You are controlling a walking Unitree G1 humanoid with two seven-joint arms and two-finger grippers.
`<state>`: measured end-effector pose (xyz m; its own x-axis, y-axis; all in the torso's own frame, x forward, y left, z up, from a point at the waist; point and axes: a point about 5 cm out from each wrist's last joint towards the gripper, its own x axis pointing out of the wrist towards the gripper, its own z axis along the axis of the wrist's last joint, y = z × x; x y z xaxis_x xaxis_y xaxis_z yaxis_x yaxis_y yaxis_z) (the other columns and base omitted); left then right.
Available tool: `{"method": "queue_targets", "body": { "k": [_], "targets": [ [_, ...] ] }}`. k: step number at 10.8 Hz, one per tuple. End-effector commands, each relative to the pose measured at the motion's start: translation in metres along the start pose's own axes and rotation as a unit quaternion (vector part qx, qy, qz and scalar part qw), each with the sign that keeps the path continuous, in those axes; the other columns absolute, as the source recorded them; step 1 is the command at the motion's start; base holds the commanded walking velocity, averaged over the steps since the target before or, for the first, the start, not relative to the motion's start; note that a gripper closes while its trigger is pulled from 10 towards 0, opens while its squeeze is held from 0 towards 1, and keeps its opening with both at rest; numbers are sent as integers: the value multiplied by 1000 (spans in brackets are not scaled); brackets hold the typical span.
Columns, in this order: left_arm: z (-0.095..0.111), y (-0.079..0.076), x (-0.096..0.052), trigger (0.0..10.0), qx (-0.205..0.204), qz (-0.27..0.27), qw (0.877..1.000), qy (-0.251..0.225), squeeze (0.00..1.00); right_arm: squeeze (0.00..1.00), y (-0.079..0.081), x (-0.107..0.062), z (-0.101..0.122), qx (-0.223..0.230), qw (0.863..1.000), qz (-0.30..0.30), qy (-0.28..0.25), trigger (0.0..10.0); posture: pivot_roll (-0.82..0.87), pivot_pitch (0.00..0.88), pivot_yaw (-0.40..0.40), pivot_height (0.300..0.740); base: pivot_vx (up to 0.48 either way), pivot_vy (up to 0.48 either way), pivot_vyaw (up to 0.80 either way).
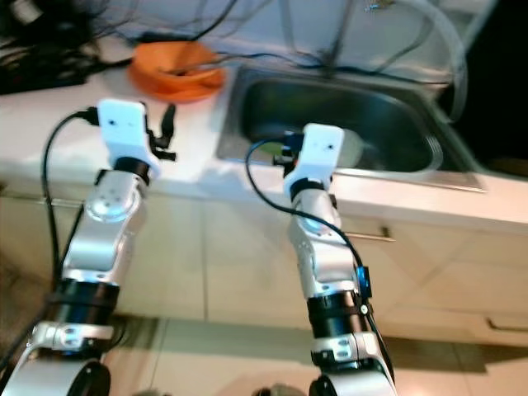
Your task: Kitchen organization
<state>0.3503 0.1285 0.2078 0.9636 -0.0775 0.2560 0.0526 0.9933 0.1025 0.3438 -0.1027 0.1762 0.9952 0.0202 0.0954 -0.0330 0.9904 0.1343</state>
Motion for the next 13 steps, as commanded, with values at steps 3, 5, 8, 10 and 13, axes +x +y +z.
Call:
{"method": "queue_targets", "body": {
  "k": [3, 5, 8, 10, 13],
  "targets": [
    [3, -4, 2, 10000, -1, -2, 1000, 0, 0, 0, -1, 1, 5, -1, 1000, 0, -6, 10000, -23, 49, -99, 719, 424, 0, 333],
    [3, -4, 2, 10000, -1, -3, 1000, 0, 0, 0, 0, 1, 4, -4, 1000, 2, -5, 10000, -23, 49, -99, 719, 426, 0, 0],
    [3, -4, 2, 10000, -1, -5, 1000, 0, 0, 0, 0, 2, 4, 0, 1000, 0, -4, 10000, -22, 51, -98, 719, 425, 0, 0],
    [4, -6, 2, 10000, -1, -8, 1000, -1, 0, 0, -1, 2, 3, 2, 1000, -1, -2, 10000, -21, 50, -99, 719, 424, 0, 0],
    [6, -10, 1, 10000, -4, -22, 1000, -7, 0, 0, -1, 1, 2, 4, 1000, -2, -1, 10000, -21, 49, -98, 719, 264, 0, 0]
  ]
}}
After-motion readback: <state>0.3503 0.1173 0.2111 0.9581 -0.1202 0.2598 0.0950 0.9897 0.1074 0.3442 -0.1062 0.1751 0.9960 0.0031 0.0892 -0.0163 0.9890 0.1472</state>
